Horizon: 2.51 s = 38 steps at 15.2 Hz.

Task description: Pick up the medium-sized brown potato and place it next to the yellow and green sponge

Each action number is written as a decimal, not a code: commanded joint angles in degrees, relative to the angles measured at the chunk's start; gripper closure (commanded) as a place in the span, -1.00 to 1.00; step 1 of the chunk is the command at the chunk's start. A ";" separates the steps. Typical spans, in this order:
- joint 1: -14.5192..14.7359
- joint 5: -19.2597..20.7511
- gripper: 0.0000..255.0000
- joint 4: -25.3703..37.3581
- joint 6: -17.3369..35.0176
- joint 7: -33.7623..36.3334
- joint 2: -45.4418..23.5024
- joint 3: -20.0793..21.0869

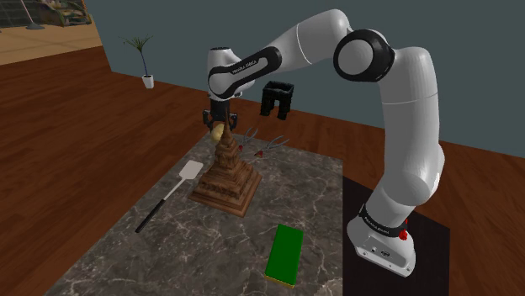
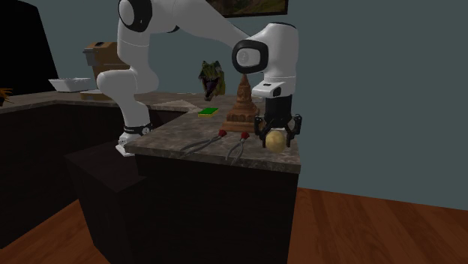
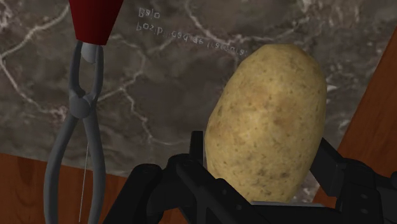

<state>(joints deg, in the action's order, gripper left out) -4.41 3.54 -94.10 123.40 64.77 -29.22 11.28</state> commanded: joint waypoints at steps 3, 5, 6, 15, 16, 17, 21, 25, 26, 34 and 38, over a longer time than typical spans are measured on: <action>0.00 0.00 1.00 0.01 0.00 0.00 0.00 0.00; -0.03 -0.07 1.00 0.25 -0.59 -0.02 0.36 0.04; -0.05 -0.14 1.00 0.51 -1.20 -0.05 0.71 0.09; -0.20 -0.70 1.00 3.61 -6.91 -0.22 3.35 0.40; -0.21 -0.75 1.00 4.03 -7.57 -0.23 3.60 0.42; -0.21 -0.80 1.00 4.46 -8.23 -0.24 3.83 0.45; -0.22 -0.97 1.00 6.36 -10.93 -0.28 4.65 0.55; -0.20 -1.11 1.00 8.52 -13.71 -0.29 5.28 0.63; -0.19 -1.14 1.00 9.11 -14.42 -0.29 5.41 0.65; 1.83 -2.29 1.00 -0.90 -12.56 3.71 13.79 2.46; 3.67 -3.27 1.00 -8.35 -10.31 7.14 19.22 4.12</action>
<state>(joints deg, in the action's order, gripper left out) -1.27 0.43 -100.68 112.27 70.91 -10.98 14.98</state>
